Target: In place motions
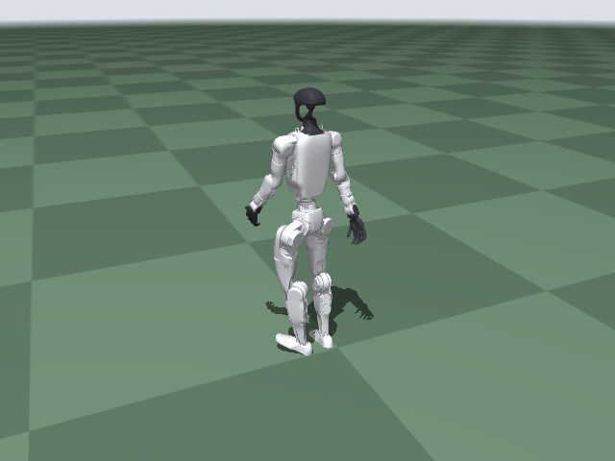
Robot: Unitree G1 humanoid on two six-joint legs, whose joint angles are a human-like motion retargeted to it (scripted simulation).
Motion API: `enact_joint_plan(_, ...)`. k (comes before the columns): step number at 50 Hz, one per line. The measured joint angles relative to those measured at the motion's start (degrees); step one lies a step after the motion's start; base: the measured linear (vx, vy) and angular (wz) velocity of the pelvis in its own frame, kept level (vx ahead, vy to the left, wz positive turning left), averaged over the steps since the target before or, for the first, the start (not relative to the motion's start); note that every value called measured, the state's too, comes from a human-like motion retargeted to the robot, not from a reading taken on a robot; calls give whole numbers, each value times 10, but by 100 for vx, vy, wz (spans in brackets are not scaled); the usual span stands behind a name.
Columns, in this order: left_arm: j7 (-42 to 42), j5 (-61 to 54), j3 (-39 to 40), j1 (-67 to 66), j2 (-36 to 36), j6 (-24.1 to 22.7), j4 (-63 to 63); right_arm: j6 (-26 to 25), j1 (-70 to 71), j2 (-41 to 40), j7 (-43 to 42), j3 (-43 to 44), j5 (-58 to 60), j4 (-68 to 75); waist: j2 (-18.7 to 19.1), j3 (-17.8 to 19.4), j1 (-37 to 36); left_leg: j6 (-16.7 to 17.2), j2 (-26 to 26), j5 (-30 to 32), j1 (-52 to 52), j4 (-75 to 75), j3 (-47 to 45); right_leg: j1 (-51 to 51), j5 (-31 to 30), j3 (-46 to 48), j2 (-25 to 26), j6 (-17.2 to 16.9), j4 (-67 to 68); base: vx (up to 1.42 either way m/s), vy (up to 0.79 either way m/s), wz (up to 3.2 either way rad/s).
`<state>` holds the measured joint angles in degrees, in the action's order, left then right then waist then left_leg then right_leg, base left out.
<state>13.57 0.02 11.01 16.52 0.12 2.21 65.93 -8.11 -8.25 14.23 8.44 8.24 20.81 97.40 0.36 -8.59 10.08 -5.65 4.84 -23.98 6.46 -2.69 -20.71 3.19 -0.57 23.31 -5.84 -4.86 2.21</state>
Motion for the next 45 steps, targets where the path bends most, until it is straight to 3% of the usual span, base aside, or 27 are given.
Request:
enact_joint_plan(8,-24,52,-16,-30,34,-8,36,2,31,-12,-11,-14,1,0,12,-4,-1,1,-2,1,-1,1,-3,1,0,-2,2,1,0,1,0,-1)
enact_joint_plan(17,9,97,53,-154,50,59,288,38,152,-114,71,-104,-54,-141,24,-2,-3,7,-6,-4,-20,12,-27,9,-5,-35,13,6,4,7,-1,-27)
enact_joint_plan(23,25,109,87,-321,42,55,296,72,209,-176,113,-190,-74,-269,33,-1,7,14,-10,-10,-35,20,-48,19,-10,-66,23,10,9,7,0,-38)
enact_joint_plan(29,24,100,122,-397,39,72,315,99,233,-184,114,-235,-72,-321,31,0,11,16,-11,-11,-40,21,-52,19,-11,-72,25,10,9,0,0,-7)
enact_joint_plan(38,-33,46,116,-293,41,62,289,99,183,-134,94,-208,-13,-227,19,-3,10,12,-8,-7,-33,17,-37,11,-8,-50,18,9,7,-3,-2,20)
enact_joint_plan(45,-35,-33,112,-142,22,51,220,37,129,-80,65,-121,18,-52,7,-2,3,8,-6,-5,-27,14,-25,4,-6,-32,13,6,4,-4,-2,13)
